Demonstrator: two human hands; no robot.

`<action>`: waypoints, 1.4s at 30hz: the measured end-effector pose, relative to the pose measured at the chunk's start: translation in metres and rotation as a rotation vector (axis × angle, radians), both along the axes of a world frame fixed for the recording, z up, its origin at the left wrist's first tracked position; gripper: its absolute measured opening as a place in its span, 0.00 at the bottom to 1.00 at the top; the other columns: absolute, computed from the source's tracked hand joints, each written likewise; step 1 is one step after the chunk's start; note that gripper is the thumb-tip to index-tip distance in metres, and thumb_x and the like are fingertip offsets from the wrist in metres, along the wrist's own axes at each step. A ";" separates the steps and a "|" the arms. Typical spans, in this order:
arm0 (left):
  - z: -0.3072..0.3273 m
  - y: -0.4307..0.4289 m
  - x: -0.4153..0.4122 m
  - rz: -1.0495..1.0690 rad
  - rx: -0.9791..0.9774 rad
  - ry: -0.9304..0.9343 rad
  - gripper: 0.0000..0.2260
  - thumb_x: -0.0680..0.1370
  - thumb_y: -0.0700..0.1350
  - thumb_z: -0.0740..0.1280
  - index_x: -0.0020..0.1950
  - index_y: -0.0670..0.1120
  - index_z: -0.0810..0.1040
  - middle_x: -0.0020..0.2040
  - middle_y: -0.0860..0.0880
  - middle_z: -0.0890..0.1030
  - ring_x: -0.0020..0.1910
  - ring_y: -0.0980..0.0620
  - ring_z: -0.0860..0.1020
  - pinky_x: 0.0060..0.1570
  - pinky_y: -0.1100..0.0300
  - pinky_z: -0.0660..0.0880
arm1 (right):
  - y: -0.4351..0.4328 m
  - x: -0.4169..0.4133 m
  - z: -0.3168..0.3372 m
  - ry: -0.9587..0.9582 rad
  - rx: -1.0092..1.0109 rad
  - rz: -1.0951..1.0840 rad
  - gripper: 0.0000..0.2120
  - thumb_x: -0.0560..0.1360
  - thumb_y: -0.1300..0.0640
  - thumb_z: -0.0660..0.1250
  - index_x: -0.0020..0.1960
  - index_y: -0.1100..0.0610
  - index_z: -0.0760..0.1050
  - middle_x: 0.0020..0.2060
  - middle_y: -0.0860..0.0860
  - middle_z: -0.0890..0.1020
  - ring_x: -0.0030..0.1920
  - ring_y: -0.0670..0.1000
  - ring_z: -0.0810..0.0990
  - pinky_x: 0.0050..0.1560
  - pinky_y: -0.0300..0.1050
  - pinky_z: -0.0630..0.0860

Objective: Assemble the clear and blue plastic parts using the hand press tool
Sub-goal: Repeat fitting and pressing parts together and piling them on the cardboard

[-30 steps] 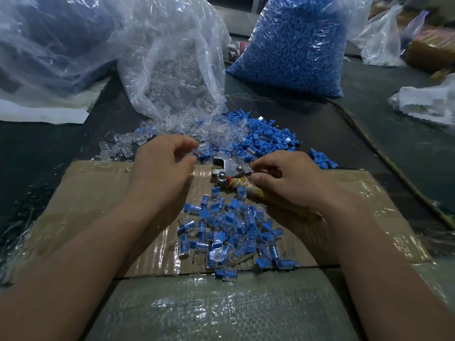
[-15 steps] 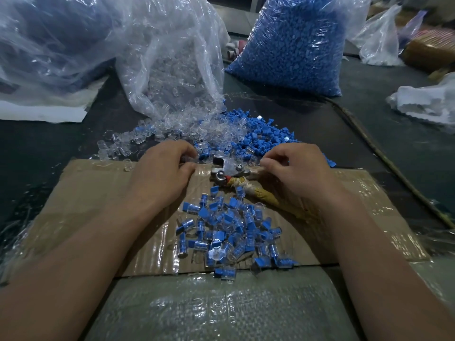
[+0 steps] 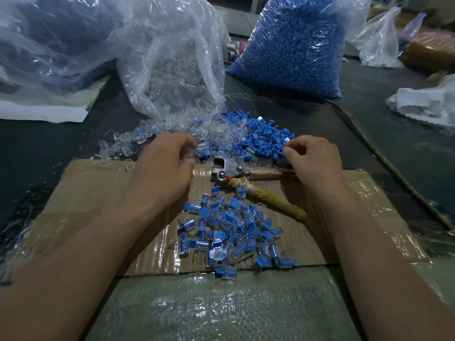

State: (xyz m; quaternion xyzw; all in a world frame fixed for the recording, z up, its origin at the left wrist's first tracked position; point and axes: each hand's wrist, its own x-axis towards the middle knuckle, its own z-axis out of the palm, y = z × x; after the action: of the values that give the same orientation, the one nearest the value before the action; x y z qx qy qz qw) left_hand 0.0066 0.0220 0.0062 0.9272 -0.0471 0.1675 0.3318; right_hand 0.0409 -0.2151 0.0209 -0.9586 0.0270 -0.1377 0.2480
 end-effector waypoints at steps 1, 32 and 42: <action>0.003 -0.001 -0.002 -0.001 -0.046 -0.025 0.05 0.74 0.39 0.68 0.47 0.48 0.75 0.42 0.51 0.74 0.42 0.53 0.73 0.45 0.60 0.68 | -0.001 0.001 0.000 0.004 0.002 -0.011 0.08 0.76 0.54 0.64 0.52 0.54 0.79 0.44 0.47 0.80 0.44 0.47 0.75 0.46 0.43 0.71; 0.018 -0.014 -0.020 -0.132 -0.684 0.183 0.07 0.72 0.36 0.69 0.42 0.48 0.79 0.35 0.49 0.83 0.32 0.57 0.81 0.33 0.69 0.77 | 0.046 -0.035 0.021 -0.065 0.467 0.403 0.12 0.71 0.63 0.70 0.42 0.45 0.74 0.34 0.43 0.77 0.33 0.37 0.75 0.37 0.29 0.72; 0.016 -0.019 -0.022 -0.187 -0.657 0.137 0.09 0.71 0.37 0.71 0.39 0.51 0.78 0.35 0.51 0.83 0.30 0.56 0.81 0.31 0.67 0.77 | 0.067 -0.045 0.015 -0.078 0.422 0.520 0.14 0.69 0.64 0.71 0.35 0.47 0.72 0.30 0.43 0.76 0.32 0.38 0.74 0.33 0.29 0.71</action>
State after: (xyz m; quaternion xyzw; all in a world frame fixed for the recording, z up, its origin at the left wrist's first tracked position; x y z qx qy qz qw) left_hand -0.0158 0.0034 0.0222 0.7716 -0.0529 0.0798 0.6289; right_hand -0.0042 -0.1478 0.0358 -0.8549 -0.2001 -0.0977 0.4686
